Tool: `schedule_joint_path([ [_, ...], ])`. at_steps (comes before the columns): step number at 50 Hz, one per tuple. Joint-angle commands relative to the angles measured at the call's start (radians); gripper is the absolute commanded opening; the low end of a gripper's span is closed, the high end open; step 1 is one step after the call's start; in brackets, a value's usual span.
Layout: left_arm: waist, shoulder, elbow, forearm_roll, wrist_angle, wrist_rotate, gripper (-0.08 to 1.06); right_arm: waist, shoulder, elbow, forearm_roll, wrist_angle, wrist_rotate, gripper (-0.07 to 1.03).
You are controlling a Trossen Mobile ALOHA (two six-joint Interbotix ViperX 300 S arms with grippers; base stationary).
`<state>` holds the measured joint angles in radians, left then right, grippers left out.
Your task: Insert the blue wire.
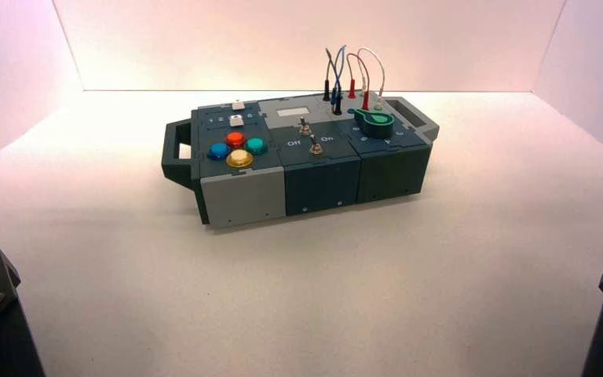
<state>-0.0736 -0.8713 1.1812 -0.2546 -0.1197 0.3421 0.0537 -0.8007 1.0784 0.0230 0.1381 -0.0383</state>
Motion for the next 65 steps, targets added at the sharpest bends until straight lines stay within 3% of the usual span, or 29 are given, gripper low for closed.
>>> schedule_joint_path([
  [1,0.003,0.009,-0.017,0.002,-0.011,0.002,-0.03,0.005,0.000,-0.023,0.003,-0.005,0.002,0.35],
  [19,0.003,0.017,-0.028,0.002,0.008,0.003,-0.03,0.005,-0.002,-0.029,0.005,0.015,0.003,0.35],
  [27,-0.003,0.020,-0.040,0.017,0.060,0.020,-0.03,0.048,0.002,-0.044,0.015,0.063,0.003,0.35],
  [39,-0.080,0.012,-0.087,0.015,0.190,0.020,-0.03,0.140,0.034,-0.150,0.083,0.295,0.003,0.35],
  [49,-0.229,0.025,-0.160,0.015,0.437,0.021,-0.03,0.210,0.101,-0.212,0.183,0.499,-0.003,0.36],
  [57,-0.276,0.021,-0.144,0.014,0.463,0.021,-0.03,0.275,0.147,-0.216,0.229,0.525,-0.018,0.36],
  [65,-0.307,0.005,-0.135,0.014,0.465,0.023,-0.03,0.341,0.195,-0.219,0.239,0.499,-0.018,0.36],
])
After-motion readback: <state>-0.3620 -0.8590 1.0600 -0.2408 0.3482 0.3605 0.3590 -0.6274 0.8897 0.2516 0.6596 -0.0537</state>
